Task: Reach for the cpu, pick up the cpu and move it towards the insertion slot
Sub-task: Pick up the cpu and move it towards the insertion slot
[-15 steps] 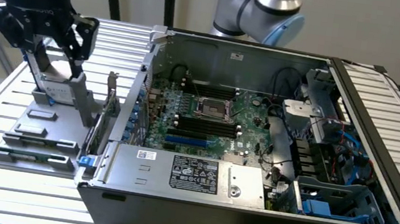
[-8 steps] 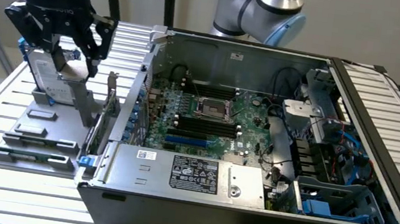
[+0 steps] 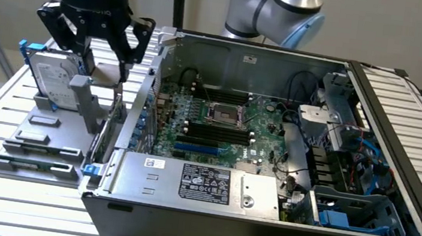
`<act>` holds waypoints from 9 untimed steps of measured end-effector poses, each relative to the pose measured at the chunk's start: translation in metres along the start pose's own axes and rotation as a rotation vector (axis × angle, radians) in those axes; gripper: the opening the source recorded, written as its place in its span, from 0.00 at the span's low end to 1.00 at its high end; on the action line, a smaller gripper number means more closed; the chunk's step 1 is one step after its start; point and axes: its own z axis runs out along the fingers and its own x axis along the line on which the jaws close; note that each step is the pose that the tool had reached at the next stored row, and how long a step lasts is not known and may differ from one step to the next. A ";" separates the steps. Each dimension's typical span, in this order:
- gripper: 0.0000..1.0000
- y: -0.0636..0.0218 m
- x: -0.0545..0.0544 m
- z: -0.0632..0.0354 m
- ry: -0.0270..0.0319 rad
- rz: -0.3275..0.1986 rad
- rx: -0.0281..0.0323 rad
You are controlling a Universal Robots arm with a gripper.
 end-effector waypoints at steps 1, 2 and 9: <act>0.55 -0.0002 -0.004 -0.0006 0.0000 0.000 -0.0016; 0.55 -0.0004 -0.009 -0.0012 0.0000 0.000 -0.0032; 0.55 -0.0011 -0.041 -0.0032 -0.0002 0.000 -0.0117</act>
